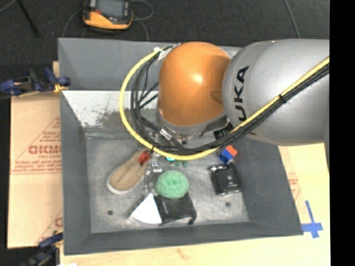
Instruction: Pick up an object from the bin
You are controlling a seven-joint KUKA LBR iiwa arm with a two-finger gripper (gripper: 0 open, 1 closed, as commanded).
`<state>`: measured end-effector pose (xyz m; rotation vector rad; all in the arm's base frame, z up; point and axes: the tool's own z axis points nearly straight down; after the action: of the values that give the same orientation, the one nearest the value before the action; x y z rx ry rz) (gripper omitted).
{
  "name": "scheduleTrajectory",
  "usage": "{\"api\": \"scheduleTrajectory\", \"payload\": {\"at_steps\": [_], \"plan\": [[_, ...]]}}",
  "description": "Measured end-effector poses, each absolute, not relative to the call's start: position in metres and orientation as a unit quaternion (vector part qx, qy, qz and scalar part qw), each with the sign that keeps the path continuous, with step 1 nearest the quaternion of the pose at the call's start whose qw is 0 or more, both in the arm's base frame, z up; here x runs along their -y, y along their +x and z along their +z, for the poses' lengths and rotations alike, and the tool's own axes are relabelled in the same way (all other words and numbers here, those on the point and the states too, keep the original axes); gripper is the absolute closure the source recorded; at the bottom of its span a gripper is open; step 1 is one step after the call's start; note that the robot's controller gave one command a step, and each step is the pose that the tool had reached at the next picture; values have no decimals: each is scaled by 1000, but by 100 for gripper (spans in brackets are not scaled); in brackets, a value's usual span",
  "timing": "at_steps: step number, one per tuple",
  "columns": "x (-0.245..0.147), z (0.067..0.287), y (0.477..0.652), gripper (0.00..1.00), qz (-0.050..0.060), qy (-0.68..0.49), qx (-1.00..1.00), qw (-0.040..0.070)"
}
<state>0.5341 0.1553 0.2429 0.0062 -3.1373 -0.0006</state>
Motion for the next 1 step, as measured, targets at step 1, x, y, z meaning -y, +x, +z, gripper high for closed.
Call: {"api": "scheduleTrajectory", "payload": {"at_steps": [1], "plan": [[-155, 247, 536, 0, -1, 0, 1000, -2]]}}
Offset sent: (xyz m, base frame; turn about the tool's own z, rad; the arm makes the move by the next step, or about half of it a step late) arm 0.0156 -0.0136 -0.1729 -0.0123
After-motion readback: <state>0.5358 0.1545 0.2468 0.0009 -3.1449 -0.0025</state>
